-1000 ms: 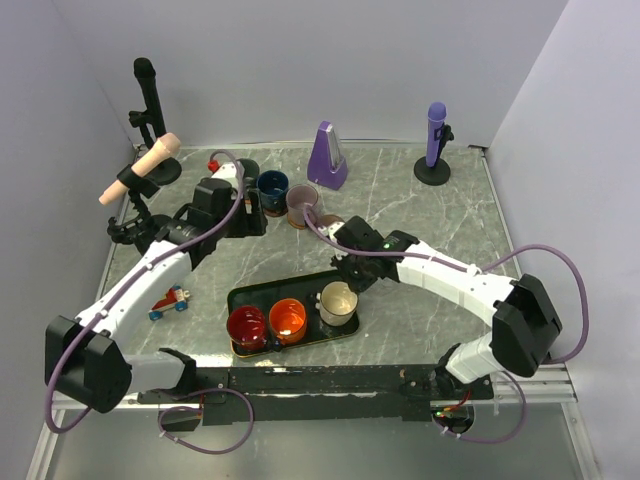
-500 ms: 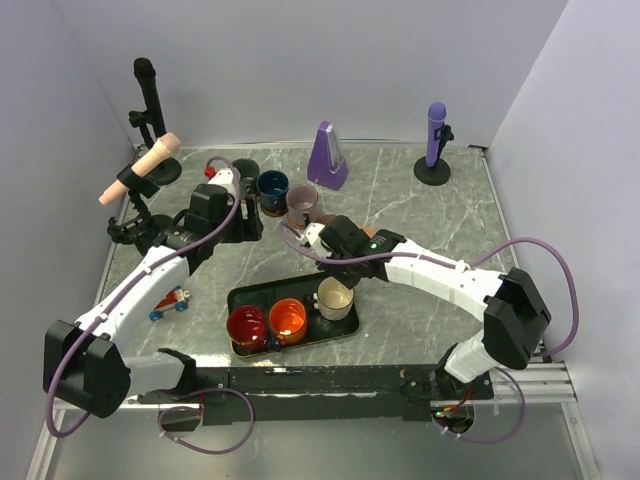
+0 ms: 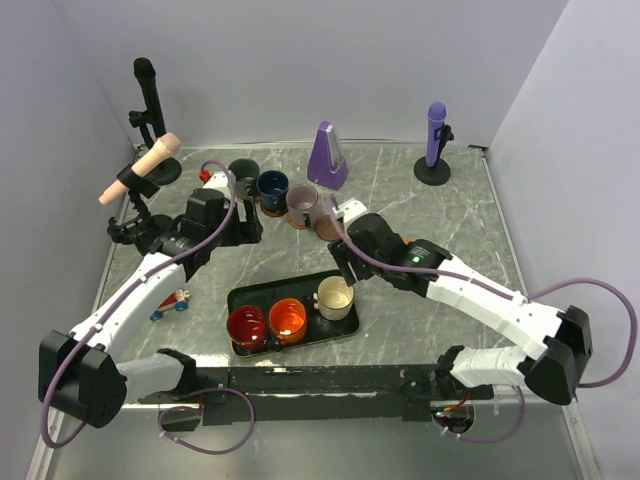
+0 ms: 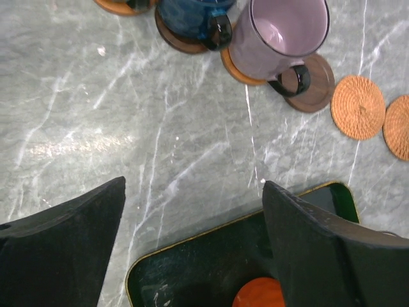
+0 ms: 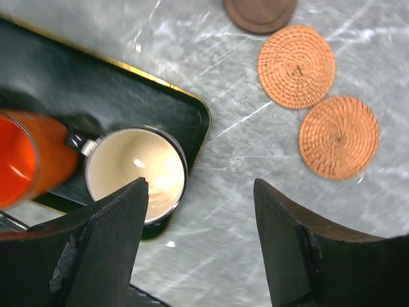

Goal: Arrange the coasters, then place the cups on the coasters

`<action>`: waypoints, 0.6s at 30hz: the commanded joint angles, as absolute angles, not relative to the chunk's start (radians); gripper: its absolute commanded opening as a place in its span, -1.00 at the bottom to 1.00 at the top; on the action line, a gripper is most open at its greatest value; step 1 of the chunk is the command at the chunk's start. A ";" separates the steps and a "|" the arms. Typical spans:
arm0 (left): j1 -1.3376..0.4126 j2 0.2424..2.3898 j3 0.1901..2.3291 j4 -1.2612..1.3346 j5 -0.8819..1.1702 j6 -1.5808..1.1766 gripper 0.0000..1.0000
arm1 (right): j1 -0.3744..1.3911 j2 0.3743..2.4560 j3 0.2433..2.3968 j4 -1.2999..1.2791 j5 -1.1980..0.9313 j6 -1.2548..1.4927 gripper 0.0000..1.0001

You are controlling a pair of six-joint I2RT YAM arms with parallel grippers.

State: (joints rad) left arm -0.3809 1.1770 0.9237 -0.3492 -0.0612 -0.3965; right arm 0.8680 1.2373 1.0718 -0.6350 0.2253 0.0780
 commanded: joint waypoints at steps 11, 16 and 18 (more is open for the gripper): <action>-0.342 1.154 0.951 -0.278 -0.177 -0.428 0.99 | 0.874 1.071 1.062 -0.793 0.359 0.799 0.43; -0.327 1.161 0.948 -0.235 -0.186 -0.344 0.93 | 0.874 1.062 1.049 -0.827 0.370 0.870 0.42; -0.301 1.166 0.946 -0.222 -0.170 -0.330 0.93 | 0.874 1.055 1.034 -0.819 0.365 0.873 0.41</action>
